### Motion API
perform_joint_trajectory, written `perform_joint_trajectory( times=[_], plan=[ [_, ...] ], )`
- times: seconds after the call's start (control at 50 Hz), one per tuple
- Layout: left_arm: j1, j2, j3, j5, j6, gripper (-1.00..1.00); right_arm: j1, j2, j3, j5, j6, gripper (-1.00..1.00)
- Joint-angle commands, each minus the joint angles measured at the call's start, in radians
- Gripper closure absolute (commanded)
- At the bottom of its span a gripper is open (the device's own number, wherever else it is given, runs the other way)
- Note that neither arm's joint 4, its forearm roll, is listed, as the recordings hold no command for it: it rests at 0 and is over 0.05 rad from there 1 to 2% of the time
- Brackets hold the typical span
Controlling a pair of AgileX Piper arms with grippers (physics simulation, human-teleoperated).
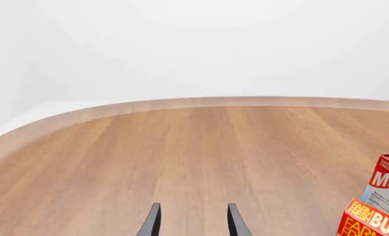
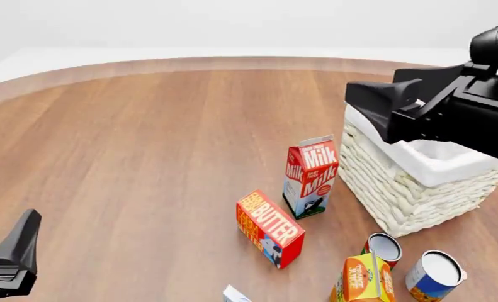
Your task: Pick up the cream cheese box and the butter, and put them in the basket.
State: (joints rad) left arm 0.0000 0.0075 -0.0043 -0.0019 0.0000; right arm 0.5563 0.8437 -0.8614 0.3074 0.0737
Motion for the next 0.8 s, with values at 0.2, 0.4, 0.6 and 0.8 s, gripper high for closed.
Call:
perform_joint_trajectory(
  times=[0.2, 0.4, 0.6, 0.8],
  plan=[
    [0.0, 0.0, 0.0, 0.0, 0.0, -1.0, 0.063, 0.138, -0.103, 0.056, 0.033, -1.0],
    [0.0, 0.0, 0.0, 0.0, 0.0, -1.0, 0.116, 0.27, -0.059, -0.014, 0.109, -1.0],
    [0.0, 0.0, 0.0, 0.0, 0.0, -1.0, 0.123, 0.276, -0.063, -0.002, 0.107, -1.0],
    [0.0, 0.0, 0.0, 0.0, 0.0, -1.0, 0.112, 0.316, -0.054, 0.012, 0.098, -1.0]
  ],
)
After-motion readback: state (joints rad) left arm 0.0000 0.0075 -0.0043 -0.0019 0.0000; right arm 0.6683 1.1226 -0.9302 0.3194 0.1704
